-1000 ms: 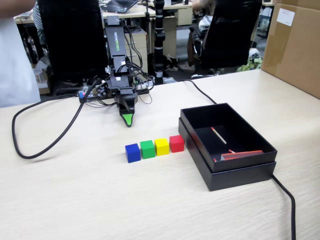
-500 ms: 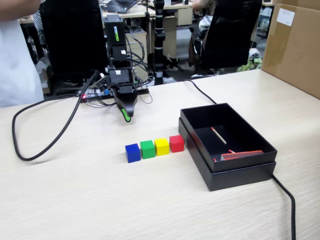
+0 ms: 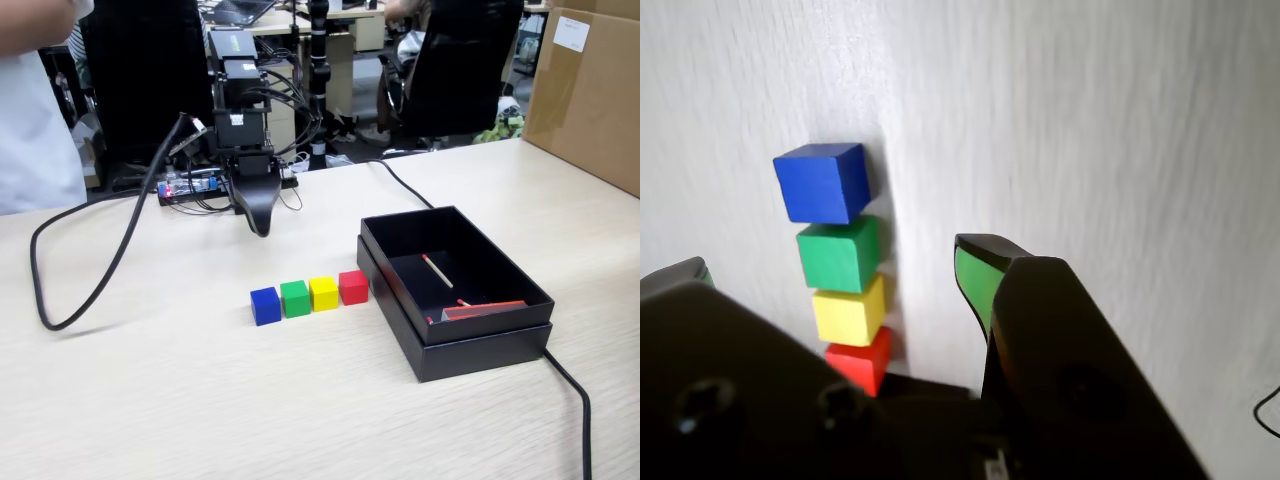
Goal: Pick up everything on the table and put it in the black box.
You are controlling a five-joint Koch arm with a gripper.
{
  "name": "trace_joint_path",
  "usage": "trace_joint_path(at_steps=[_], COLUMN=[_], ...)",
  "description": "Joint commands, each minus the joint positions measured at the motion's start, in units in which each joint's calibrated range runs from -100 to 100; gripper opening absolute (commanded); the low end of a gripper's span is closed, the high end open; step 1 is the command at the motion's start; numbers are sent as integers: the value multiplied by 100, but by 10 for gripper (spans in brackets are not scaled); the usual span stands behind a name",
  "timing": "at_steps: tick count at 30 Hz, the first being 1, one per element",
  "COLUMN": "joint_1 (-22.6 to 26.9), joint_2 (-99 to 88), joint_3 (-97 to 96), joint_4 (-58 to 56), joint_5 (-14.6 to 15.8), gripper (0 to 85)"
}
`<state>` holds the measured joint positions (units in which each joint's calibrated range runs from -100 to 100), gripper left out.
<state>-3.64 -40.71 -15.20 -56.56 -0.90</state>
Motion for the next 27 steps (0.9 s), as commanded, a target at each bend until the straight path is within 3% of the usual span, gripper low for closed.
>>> trace_joint_path(at_steps=[1,12,22,27], joint_1=[-54,-73,-93,-127], joint_2=[772,3033,3928,4134], joint_3=[858,1937,2436,2735], joint_4=[-76,-76,-76,-76], joint_5=[-59,-117,-234,-234], gripper=[472,472,431,298])
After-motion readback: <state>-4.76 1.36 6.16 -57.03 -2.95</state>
